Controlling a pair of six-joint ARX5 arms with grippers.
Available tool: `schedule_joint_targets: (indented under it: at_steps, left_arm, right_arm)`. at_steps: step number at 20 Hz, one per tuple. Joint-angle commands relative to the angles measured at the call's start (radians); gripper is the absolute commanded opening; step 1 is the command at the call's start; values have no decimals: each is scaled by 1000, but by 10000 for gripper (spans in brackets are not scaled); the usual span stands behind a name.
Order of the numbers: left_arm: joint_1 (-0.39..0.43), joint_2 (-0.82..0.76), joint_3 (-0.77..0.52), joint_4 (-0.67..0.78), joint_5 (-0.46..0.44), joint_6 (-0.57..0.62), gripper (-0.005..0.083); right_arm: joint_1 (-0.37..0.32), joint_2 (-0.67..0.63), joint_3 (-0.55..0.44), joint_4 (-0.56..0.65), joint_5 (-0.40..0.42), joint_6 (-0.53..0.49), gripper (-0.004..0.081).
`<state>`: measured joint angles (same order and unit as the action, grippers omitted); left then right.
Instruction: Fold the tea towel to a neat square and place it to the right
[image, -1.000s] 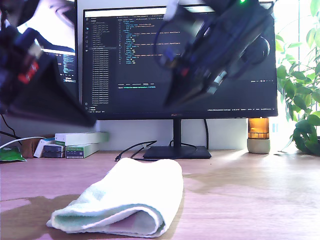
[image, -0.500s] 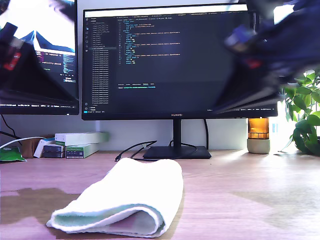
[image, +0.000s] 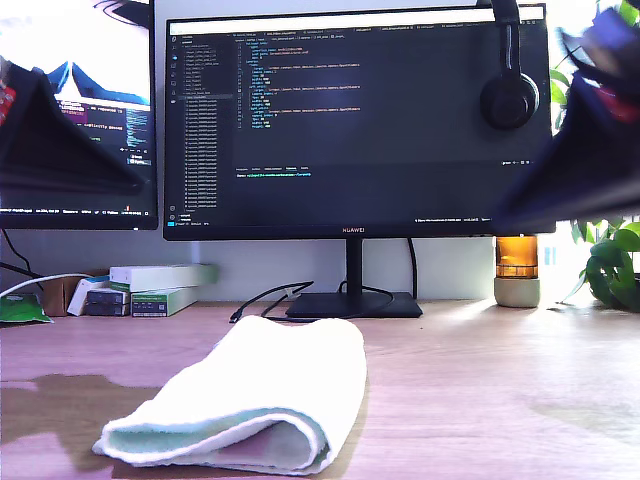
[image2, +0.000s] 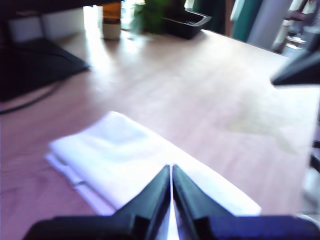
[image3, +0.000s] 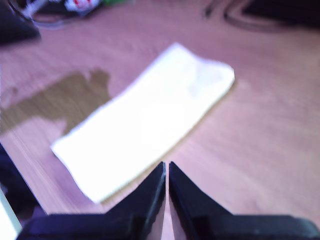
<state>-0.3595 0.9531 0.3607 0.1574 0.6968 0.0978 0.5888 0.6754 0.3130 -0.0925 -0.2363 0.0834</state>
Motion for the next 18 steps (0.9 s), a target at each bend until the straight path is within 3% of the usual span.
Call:
schedule_joint_targets:
  at_steps: [1,5,8,12,13,18]
  left_arm:
    - [-32,37,-29,0,10,10,-23]
    - [-96,163,-30,82,0,37,-23]
    - [-112,271,-29,158,0,34,-23]
    - [-122,391,-29,217,7,31,-23]
    - [-125,414,-29,234,7,28,-23]
    - [-128,497,-29,301,4,-16,-23]
  right_arm:
    - [19,9,-8,24,-1,-8,-11]
    - [111,43,-8,69,-11,-246,12]
    - [172,62,-8,72,63,-480,138]
    - [230,137,-8,65,86,-920,272]
    - [242,166,-8,66,93,-1034,272]
    - [252,332,-8,122,97,-1313,272]
